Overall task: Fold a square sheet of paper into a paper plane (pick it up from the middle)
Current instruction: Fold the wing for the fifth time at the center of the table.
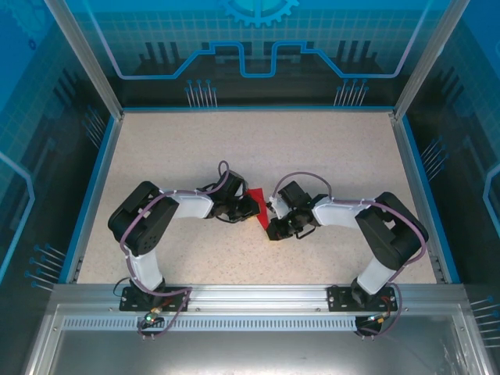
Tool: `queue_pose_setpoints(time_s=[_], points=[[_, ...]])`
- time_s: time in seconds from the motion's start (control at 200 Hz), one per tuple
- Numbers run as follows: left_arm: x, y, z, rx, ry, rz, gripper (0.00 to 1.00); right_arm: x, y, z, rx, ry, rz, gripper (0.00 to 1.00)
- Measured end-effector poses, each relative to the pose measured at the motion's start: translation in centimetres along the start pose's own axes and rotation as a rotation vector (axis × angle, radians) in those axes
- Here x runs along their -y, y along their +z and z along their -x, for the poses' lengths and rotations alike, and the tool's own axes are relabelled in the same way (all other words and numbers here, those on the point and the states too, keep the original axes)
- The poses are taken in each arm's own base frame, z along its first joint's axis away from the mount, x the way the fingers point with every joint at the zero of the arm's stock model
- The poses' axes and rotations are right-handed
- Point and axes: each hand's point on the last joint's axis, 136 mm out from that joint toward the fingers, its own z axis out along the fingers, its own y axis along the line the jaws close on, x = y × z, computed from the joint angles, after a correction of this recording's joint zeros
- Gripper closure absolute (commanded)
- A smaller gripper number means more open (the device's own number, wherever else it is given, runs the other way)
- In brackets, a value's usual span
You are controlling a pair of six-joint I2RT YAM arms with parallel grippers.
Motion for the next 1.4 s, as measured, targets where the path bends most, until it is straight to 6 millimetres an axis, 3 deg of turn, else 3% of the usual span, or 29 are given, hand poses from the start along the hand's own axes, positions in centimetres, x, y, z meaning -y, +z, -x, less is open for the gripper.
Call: queue_pose_setpoints(time_s=[0.11,0.315,0.755,1.125,1.4], points=[[0.0,0.0,0.0,0.0,0.0,0.0,0.84,-0.3,-0.9,0.0,0.024,0.004,-0.004,0.91],[0.0,0.0,0.0,0.0,0.0,0.0,0.84,-2.7,-3.2,2.6,0.149,-0.029,0.066,0.92],[0.2,0.0,0.1,-0.004,0.002,0.004,0.84,0.2,0.5,2.7,0.07,0.045,-0.008,0.94],[1.4,-0.7,-0.4,-0.02,0.089,-0.053,0.83,0.3,0.5,2.7,0.071,0.055,-0.016,0.97],[2.0,-0.1,-2.9,-0.061,0.131,-0.054,0.84,0.3,0.6,2.9,0.062,0.067,-0.021,0.98]])
